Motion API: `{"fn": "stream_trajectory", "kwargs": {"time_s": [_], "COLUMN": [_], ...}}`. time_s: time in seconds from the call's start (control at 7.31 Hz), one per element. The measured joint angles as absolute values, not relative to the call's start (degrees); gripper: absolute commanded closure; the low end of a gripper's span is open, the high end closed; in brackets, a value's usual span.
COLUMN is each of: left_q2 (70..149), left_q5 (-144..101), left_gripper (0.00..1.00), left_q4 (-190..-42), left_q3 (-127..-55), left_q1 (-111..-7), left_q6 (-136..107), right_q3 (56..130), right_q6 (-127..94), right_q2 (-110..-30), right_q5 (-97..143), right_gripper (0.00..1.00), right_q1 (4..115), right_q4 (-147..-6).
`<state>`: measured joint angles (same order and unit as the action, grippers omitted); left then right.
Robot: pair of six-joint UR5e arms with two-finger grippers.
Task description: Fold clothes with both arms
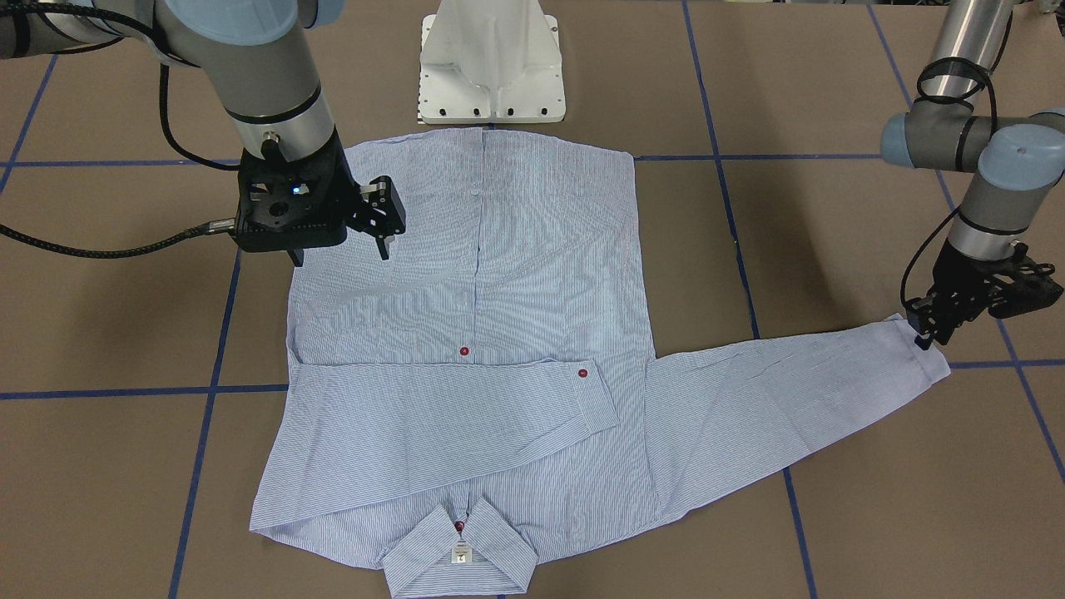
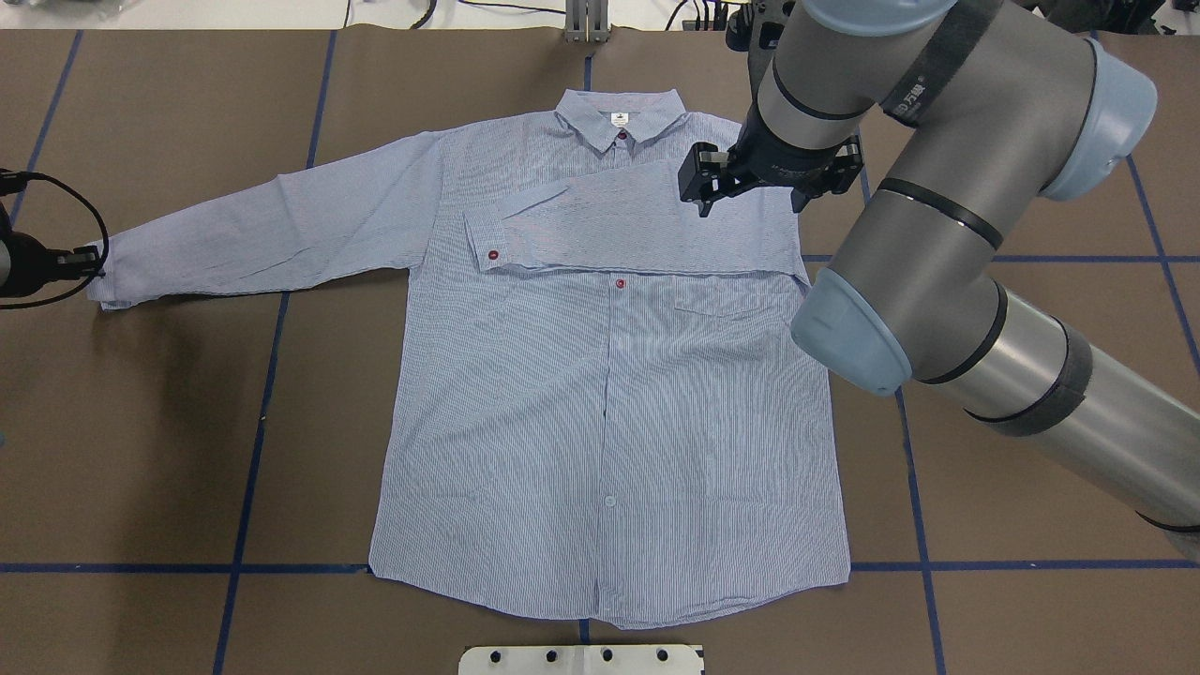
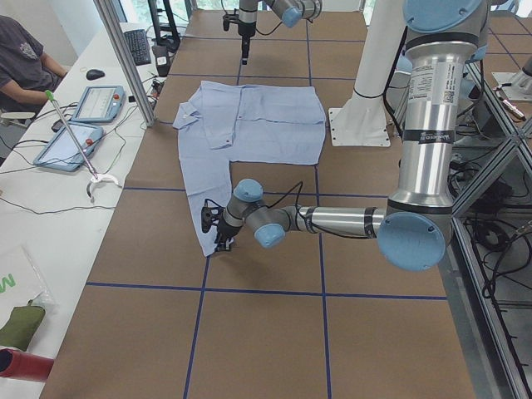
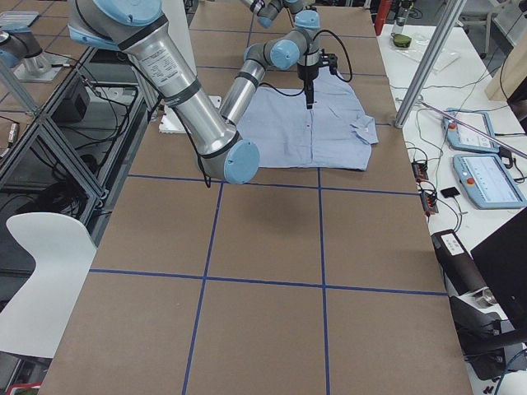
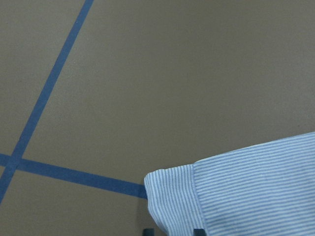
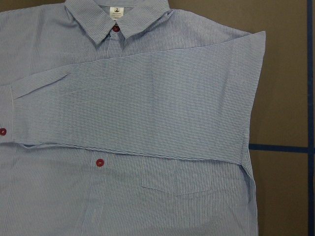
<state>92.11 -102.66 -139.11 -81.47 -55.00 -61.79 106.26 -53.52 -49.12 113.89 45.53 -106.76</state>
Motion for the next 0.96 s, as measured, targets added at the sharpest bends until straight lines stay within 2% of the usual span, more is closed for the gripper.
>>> {"fn": "stream_trajectory", "kwargs": {"time_s": [0.27,0.96], "left_q2": [92.11,91.81], "left_q5": [-102.66,-103.21], "left_gripper": [0.98,1.0], "left_q4": [-139.06,-138.35], "left_q3": [-81.51,-83.99], "left_q1": [-54.95,-55.03], "left_q6": [-61.79,-61.59], "right_q3": [106.47,106.71], "right_q6": [-53.53,-53.52], "right_q2": [-49.4,-49.77], "right_q5": [113.83,113.87], "right_gripper": [0.0,0.0], "right_q1": [45.53,45.56], "right_q4": [-106.78,-106.79]}}
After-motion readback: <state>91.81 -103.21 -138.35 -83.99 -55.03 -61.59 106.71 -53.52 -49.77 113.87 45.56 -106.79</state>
